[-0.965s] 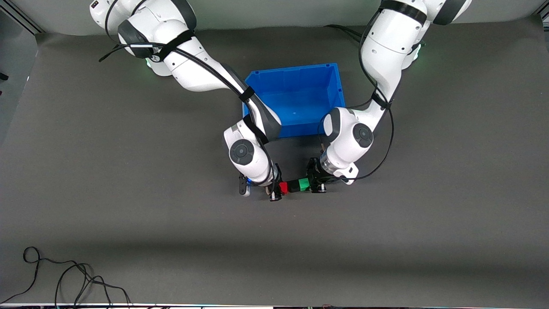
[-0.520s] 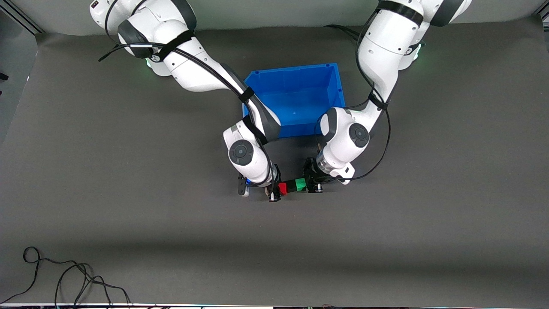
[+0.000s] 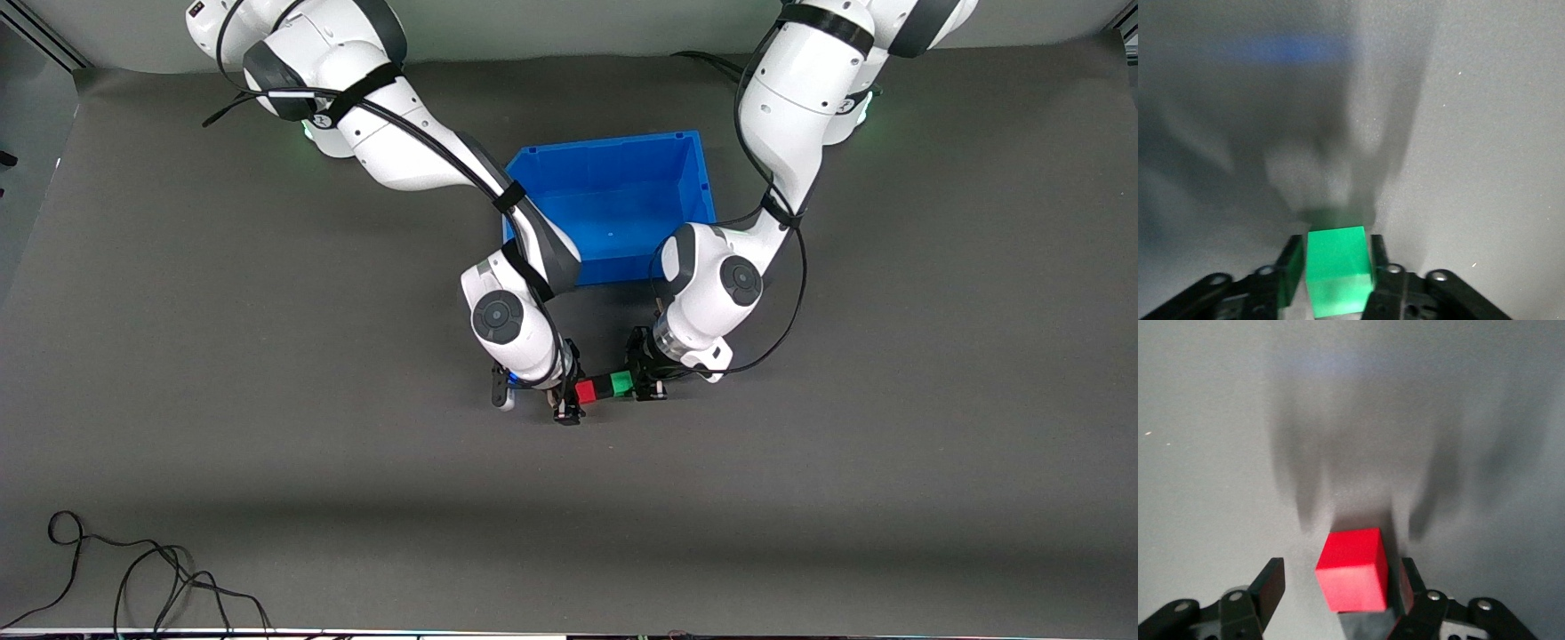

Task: Attach green and red cubes to black cube
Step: 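Press the red and green cubes against the black cube from both sides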

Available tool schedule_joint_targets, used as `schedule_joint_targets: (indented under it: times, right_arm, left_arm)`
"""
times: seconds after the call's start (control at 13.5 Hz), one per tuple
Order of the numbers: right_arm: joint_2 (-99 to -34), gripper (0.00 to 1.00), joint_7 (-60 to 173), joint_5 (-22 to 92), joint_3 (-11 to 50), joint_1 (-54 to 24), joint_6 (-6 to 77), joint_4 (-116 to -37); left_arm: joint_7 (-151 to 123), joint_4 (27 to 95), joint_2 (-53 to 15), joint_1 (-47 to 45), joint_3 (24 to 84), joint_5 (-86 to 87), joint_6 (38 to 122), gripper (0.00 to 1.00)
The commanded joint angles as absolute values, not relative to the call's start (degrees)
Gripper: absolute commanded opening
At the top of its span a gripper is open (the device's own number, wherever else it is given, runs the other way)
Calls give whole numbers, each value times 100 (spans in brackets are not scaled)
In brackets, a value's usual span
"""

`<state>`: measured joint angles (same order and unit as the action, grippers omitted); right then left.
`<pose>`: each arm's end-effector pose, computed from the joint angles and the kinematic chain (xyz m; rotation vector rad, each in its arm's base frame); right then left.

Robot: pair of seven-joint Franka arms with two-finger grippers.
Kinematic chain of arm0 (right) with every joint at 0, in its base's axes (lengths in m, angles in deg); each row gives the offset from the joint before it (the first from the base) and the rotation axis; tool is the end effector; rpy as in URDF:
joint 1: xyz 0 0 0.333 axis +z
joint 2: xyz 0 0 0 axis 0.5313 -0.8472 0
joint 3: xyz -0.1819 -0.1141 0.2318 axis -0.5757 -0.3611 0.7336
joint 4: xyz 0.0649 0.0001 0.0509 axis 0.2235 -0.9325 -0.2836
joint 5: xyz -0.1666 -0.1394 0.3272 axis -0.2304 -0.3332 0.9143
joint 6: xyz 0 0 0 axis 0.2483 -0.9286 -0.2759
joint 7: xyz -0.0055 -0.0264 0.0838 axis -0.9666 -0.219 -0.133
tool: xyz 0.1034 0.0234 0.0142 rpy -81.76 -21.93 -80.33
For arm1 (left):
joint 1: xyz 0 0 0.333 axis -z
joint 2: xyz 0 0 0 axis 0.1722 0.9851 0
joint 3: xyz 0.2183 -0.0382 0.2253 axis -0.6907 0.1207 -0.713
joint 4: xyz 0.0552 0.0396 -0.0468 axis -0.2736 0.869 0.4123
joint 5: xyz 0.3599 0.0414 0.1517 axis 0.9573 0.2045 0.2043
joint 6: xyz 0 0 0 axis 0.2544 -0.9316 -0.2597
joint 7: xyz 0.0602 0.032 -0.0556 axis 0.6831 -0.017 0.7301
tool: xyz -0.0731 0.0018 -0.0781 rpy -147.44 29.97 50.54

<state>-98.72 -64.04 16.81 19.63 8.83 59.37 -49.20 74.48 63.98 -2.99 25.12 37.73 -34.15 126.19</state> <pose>0.6123 0.4678 0.1875 -2.0493 2.0451 0.1575 0.5594 -0.3697 0.1708 1.7570 2.0596 -0.2712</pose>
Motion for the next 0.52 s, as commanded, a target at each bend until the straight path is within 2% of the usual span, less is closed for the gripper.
schedule_joint_targets:
  times: [0.0, 0.15, 0.45]
  right_arm:
    - [-9827, 78, -5993, 1704, 1904, 842, 5820, -4770]
    - [-9573, 78, -5563, 1704, 1904, 658, 5531, -4770]
    - [-8757, 78, -4167, 1748, 1904, 36, 3943, -4761]
  left_arm:
    - [7494, 6280, -225, 2568, 3663, -3442, 12684, 100]
    - [7302, 6350, -329, 2367, 3645, -3372, 12579, 100]
    - [5925, 6876, -1189, 1814, 3558, -3320, 11702, 100]
